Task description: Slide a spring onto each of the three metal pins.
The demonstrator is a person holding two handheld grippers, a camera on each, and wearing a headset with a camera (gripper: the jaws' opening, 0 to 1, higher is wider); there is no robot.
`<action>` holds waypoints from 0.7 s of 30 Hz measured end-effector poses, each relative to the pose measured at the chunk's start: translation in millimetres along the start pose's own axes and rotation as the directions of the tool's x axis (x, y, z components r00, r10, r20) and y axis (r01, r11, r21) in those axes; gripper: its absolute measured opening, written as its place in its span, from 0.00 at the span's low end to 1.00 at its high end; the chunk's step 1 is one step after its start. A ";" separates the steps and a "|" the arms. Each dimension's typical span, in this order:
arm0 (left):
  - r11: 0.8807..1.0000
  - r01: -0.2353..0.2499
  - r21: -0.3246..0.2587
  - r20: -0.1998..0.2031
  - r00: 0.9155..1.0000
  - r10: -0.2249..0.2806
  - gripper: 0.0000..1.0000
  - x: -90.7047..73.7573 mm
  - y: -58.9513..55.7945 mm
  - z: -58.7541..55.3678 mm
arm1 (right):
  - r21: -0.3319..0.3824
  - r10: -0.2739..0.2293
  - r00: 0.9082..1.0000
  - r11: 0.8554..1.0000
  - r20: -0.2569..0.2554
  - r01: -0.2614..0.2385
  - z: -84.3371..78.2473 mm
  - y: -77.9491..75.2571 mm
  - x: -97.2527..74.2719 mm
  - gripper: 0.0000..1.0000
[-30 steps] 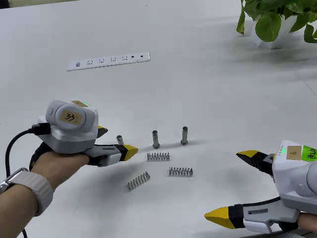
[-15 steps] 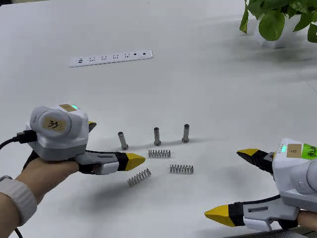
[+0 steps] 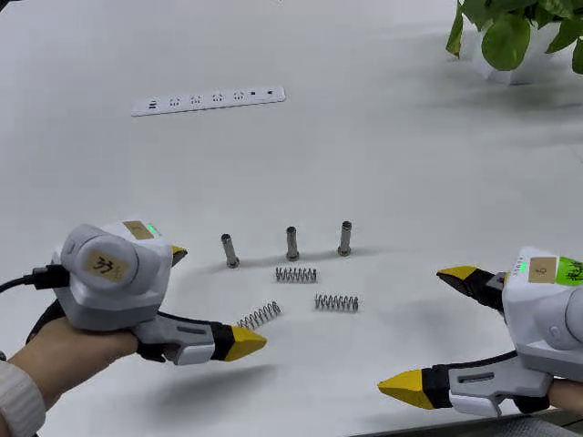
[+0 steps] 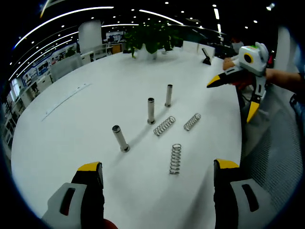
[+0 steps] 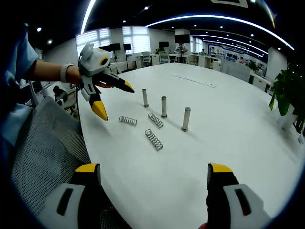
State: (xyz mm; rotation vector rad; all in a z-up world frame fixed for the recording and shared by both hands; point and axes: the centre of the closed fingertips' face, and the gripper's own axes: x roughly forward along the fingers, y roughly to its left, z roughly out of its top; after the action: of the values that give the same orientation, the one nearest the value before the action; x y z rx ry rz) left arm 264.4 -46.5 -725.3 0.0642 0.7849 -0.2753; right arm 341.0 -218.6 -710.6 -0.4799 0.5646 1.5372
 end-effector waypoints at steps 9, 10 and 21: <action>0.998 0.022 -0.050 0.008 1.000 -0.021 0.83 -1.7 -12.7 -3.0 | -0.006 0.002 1.000 1.000 0.000 -0.002 2.3 -0.9 1.0 0.94; 0.998 0.021 -0.065 0.007 1.000 -0.021 0.81 -1.2 -13.8 -3.9 | -0.006 0.003 1.000 1.000 0.000 -0.003 2.6 -0.8 1.1 0.94; 0.996 0.009 -0.092 -0.015 1.000 -0.010 0.42 7.9 -17.1 -10.3 | -0.013 0.003 1.000 1.000 -0.002 -0.003 4.3 -1.7 1.7 0.94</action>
State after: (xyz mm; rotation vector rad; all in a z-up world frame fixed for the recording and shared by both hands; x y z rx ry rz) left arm 258.1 -63.0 -737.3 -0.0245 0.8126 -0.2473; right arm 342.8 -214.6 -708.4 -0.4913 0.5575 1.5444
